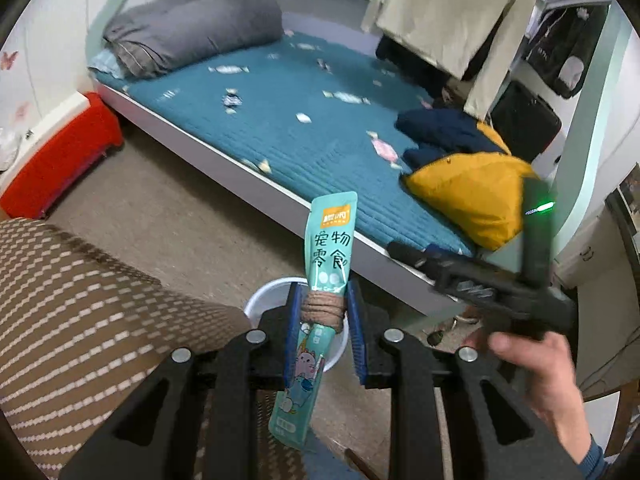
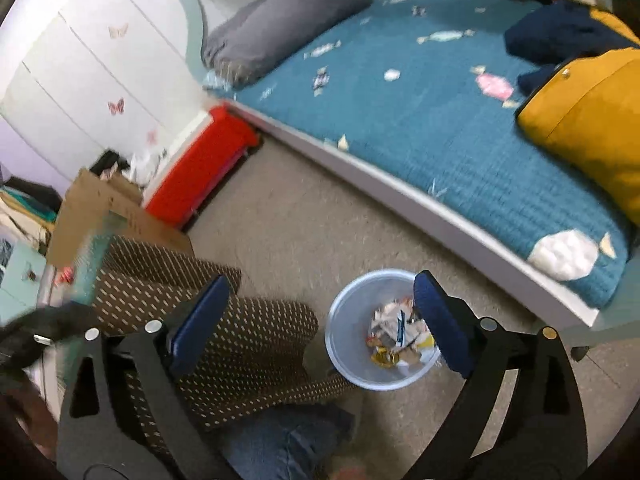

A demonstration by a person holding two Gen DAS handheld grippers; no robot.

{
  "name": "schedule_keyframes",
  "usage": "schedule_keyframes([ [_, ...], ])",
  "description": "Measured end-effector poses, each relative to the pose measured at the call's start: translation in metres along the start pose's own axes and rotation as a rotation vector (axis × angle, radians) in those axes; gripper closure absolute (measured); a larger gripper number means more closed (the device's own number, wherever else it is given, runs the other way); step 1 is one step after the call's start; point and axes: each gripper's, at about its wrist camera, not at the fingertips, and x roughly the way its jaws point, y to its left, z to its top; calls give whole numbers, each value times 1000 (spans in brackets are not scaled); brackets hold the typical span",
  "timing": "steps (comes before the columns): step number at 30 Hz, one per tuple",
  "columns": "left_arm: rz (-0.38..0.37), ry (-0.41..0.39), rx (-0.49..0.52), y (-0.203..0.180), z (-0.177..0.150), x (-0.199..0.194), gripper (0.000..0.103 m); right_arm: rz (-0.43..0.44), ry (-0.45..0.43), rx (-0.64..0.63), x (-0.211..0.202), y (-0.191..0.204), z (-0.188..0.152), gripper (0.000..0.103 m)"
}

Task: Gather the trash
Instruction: 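Carry both tubes to the bin and open both grippers over it, then move both grippers back over the table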

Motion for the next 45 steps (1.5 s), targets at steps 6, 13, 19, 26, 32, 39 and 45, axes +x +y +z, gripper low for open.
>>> schedule_keyframes([
  [6, 17, 37, -11, -5, 15, 31, 29, 23, -81, -6, -30, 8, 17, 7],
  [13, 98, -97, -54, 8, 18, -4, 10, 26, -99, -28, -37, 25, 19, 6],
  [19, 210, -210, -54, 17, 16, -48, 8, 21, -105, -69, -41, 52, 19, 6],
  [26, 257, -287, -87, 34, 12, -92, 8, 49, -121, -144, -52, 97, 19, 6],
  [32, 278, -330, -136, 59, -1, -121, 7, 73, -127, -223, -54, 142, 18, 6],
  [39, 324, -380, -220, 103, -26, -153, 7, 98, -104, -313, -43, 195, 11, 6],
  [45, 405, -408, -322, 154, -54, -178, 7, 128, -46, -425, -9, 252, -4, 6],
])
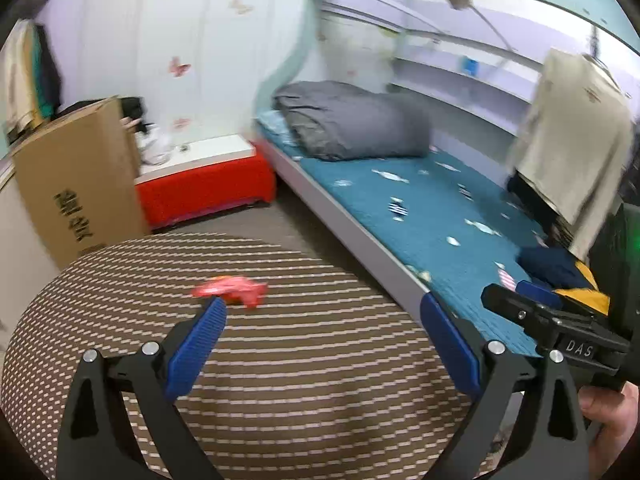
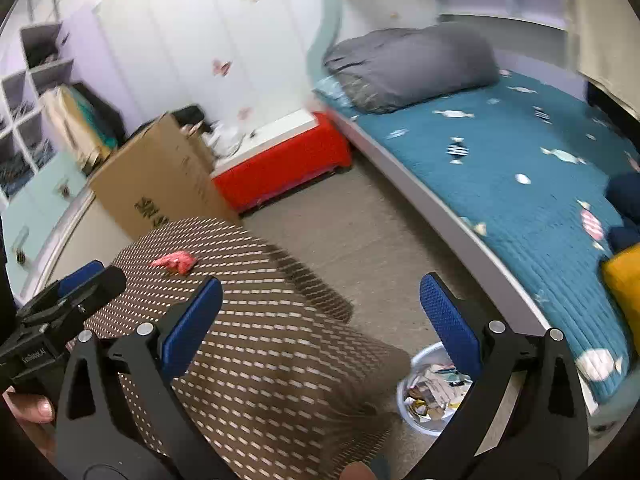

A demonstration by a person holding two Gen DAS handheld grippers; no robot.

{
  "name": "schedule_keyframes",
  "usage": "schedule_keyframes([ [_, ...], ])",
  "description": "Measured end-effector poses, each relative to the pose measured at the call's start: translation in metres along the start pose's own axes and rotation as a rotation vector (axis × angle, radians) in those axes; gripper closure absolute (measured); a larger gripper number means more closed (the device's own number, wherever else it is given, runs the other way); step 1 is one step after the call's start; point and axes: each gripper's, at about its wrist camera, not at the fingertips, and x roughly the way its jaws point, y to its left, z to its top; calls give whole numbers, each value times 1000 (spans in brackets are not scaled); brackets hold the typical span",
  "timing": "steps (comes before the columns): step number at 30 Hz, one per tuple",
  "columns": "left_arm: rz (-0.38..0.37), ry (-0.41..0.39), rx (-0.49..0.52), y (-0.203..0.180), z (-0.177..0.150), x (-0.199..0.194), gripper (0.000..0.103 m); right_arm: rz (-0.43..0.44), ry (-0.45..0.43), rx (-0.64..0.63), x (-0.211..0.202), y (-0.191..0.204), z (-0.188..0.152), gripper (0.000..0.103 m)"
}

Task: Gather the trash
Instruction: 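Move both grippers back over the table, then grasp the red packet with the right gripper while the left grasps the orange bottle cap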

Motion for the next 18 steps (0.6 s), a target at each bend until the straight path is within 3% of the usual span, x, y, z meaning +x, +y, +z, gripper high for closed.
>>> schedule_keyframes([
  [8, 128, 23, -67, 80, -12, 10, 7, 75, 114, -179, 73, 86, 6, 6],
  [16, 156, 56, -143, 135, -22, 25, 7, 101, 203, -412, 134, 148, 8, 7],
  [18, 156, 60, -148, 142, -23, 28, 7, 130, 224, -465, 145, 162, 7, 17],
])
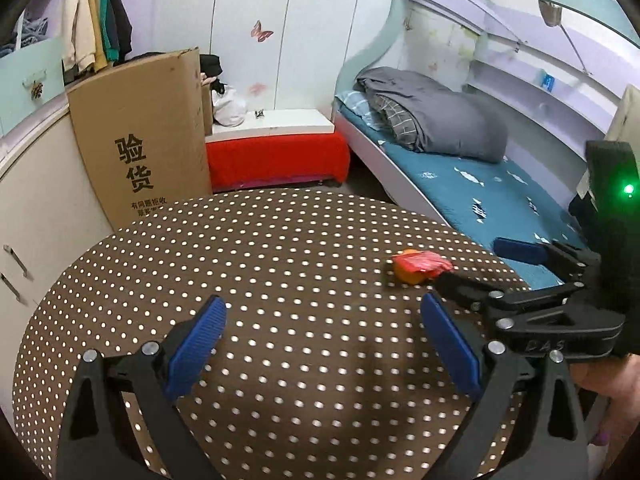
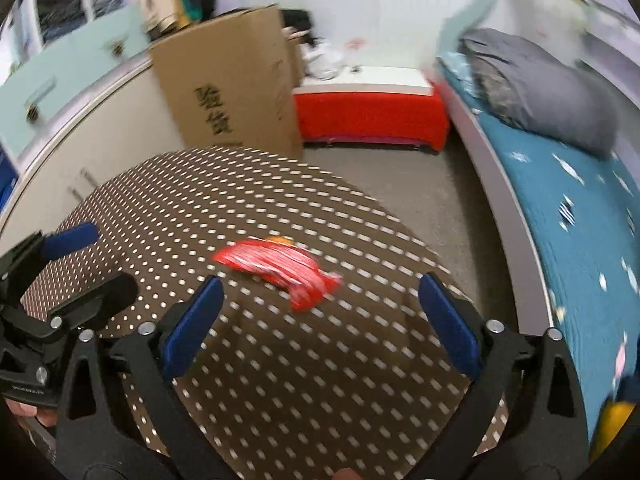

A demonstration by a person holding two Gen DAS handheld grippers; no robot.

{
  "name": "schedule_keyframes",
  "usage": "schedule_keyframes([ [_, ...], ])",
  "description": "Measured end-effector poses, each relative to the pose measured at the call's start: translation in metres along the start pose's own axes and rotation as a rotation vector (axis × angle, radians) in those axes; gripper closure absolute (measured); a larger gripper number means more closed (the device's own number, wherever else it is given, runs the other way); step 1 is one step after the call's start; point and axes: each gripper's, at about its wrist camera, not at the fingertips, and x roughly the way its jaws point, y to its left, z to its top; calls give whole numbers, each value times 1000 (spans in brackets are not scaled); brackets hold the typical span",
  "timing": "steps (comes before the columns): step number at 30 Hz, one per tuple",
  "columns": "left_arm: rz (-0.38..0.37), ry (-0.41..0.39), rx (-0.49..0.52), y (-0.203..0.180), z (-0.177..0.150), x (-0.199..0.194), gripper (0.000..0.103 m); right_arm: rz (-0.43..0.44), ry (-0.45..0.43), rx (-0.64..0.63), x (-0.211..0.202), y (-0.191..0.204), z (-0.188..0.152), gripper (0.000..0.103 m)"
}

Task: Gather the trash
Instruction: 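Grasp the red packet with the right gripper while the left grasps the orange bottle cap, then carry both items to the bin and open both grippers over it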

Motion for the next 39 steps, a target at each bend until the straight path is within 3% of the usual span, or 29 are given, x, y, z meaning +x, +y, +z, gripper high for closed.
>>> schedule_keyframes([
  [4, -6, 15, 14, 4, 4, 10, 7, 15, 26, -52, 16, 7, 4, 40],
  [5, -8, 17, 20, 3, 5, 13, 7, 24, 32, -55, 19, 7, 5, 59],
  [6, -9, 20, 26, 2, 7, 15, 7, 36, 37, -48, 21, 6, 5, 68],
  [8, -15, 28, 40, -3, 9, 21, 7, 57, 22, -29, 18, 2, 4, 73],
  [14, -30, 66, 142, -29, 14, 44, 7, 109, -18, 54, -8, -22, -12, 76],
  [24, -59, 104, 277, -70, 30, 79, 8, 124, -61, 178, -40, -56, -35, 77],
  [25, -68, 113, 279, -72, 31, 81, 20, 127, -65, 185, -43, -59, -37, 77],
  [26, -79, 126, 280, -73, 32, 84, 42, 134, -73, 195, -46, -61, -39, 77],
  [27, -80, 139, 284, -74, 31, 86, 45, 137, -78, 201, -48, -63, -39, 77],
  [28, -91, 134, 285, -75, 32, 85, 70, 139, -85, 208, -51, -64, -40, 77],
  [29, -103, 128, 279, -75, 32, 83, 75, 138, -95, 216, -55, -66, -42, 77],
  [33, -126, 114, 224, -76, 22, 72, 75, 141, -133, 251, -70, -76, -48, 77],
  [39, -167, 39, 204, -100, 14, 24, 75, 126, -193, 303, -105, -95, -66, 77],
])
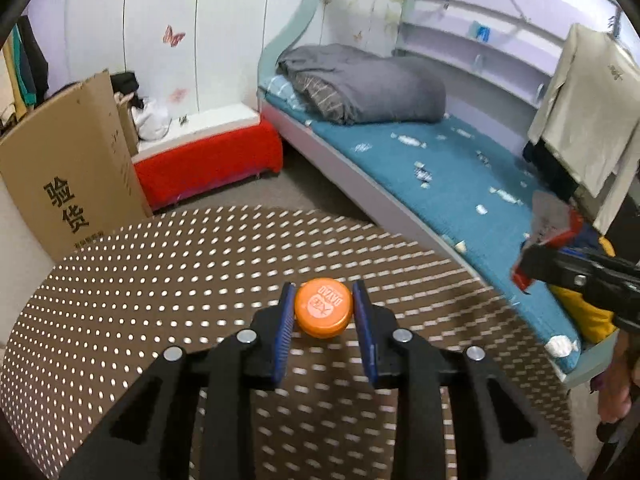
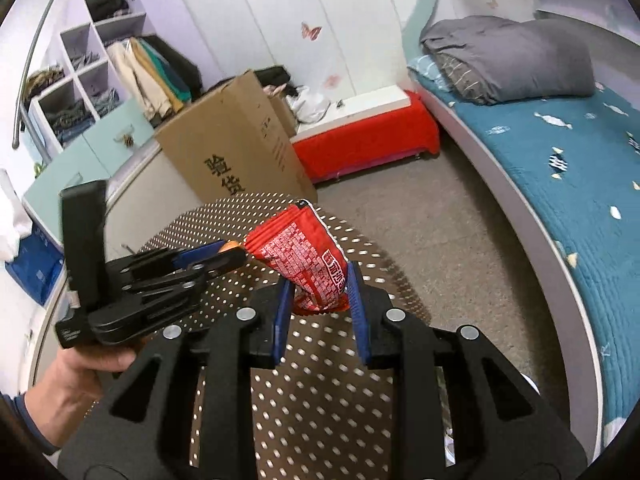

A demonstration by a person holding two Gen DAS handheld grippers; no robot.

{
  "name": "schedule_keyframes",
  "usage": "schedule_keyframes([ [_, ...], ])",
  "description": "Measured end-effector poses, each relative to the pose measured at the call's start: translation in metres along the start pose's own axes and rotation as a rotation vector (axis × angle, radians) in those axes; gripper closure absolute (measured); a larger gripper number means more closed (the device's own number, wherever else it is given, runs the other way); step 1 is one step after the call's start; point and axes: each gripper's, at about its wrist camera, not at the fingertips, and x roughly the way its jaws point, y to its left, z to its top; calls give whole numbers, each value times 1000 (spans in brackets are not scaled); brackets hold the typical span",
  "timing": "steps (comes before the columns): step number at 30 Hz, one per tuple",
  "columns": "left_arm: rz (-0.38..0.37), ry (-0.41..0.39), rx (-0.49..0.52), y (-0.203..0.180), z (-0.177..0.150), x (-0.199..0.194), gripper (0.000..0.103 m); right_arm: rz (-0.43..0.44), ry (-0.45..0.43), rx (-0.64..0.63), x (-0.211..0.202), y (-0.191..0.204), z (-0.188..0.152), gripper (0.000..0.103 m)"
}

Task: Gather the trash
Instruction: 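Carry both items to the bin and open both grippers over it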

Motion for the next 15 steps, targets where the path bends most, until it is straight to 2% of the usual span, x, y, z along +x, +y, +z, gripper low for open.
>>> schedule_keyframes([
  [3, -32, -43, -11, -20, 3, -19, 75, -8, -44, 25, -28, -10, 1, 77],
  [9, -108, -105, 45, -87, 6, -56, 75, -36, -132, 89, -87, -42, -2, 77],
  [15, -202, -108, 100, -155, 2, -70, 75, -119, -168, 171, -133, -87, -21, 77],
])
